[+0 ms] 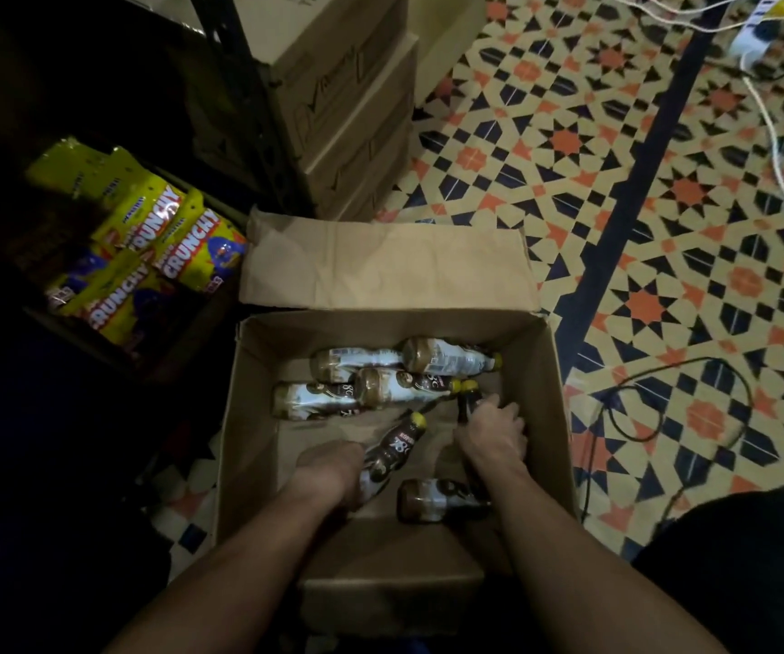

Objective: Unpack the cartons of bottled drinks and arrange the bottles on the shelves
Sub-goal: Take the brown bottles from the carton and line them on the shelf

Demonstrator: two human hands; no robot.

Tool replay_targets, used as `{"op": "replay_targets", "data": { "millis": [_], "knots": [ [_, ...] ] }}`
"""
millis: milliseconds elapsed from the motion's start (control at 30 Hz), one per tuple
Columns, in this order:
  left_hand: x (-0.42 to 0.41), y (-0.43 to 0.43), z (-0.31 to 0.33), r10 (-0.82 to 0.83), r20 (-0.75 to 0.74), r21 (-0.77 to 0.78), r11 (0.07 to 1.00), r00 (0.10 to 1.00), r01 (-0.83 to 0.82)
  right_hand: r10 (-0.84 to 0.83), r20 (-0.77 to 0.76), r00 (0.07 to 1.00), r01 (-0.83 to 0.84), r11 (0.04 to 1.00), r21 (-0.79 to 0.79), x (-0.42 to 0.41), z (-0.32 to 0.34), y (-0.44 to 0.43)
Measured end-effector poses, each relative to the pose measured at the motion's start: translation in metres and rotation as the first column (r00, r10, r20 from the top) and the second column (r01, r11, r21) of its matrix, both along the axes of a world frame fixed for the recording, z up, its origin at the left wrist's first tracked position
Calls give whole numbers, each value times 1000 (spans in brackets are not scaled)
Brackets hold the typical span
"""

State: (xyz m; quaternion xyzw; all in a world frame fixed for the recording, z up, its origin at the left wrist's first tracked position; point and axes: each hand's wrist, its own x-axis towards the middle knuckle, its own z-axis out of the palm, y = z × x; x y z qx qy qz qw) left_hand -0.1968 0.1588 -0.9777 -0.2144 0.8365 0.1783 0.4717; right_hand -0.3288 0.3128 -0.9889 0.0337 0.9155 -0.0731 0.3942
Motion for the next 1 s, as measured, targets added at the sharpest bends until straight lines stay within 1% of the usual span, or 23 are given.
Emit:
{"op": "replay_targets", "data": {
  "millis": [33, 100, 200, 267, 367, 467, 533, 633, 733, 833, 967, 1000],
  "knots": [
    [0, -1, 0, -4, 20, -4, 1000, 1000, 4, -20, 30, 999, 21, 999, -24, -3, -1, -1],
    [-3, -2, -1, 35, 5, -2, 999, 999, -35, -62, 49, 997, 65, 995, -70, -12, -4, -2],
    [-12, 2, -2, 190, -119, 64, 981, 975, -183, -75, 36, 997, 79, 984, -157, -26, -5, -7],
    [-19, 6, -4, 247, -172, 122, 966, 954, -228, -36, 40, 999, 42, 984, -174, -34, -6, -10],
    [-26, 13, -12, 232, -205, 144, 968, 951, -206, 10, 36, 999, -6, 992, -129, -43, -6, -11],
    [-28, 20, -23, 205, -231, 133, 975, 951, -178, 14, 94, 995, -3, 994, -110, -48, -6, -11],
    [-29, 21, -27, 178, -237, 126, 980, 955, -151, -7, 103, 995, 20, 992, -127, -49, -6, -11],
    [-27, 16, -24, 221, -208, 175, 967, 953, -186, 5, 96, 995, 12, 984, -180, -41, -5, -10],
    [-27, 9, -8, 286, -223, 228, 945, 932, -236, 29, 80, 996, -9, 971, -240, -37, 11, -11],
    [-28, 0, 25, 360, -215, 265, 916, 908, -301, 39, 104, 994, -7, 955, -296, -37, 38, -14],
    [-26, -13, 87, 485, -235, 328, 855, 842, -401, 61, 108, 992, -18, 933, -358, -40, 101, -17],
    [-25, -16, 117, 507, -243, 349, 841, 827, -413, 69, 112, 991, -21, 925, -380, -41, 130, -17]
  ]
}}
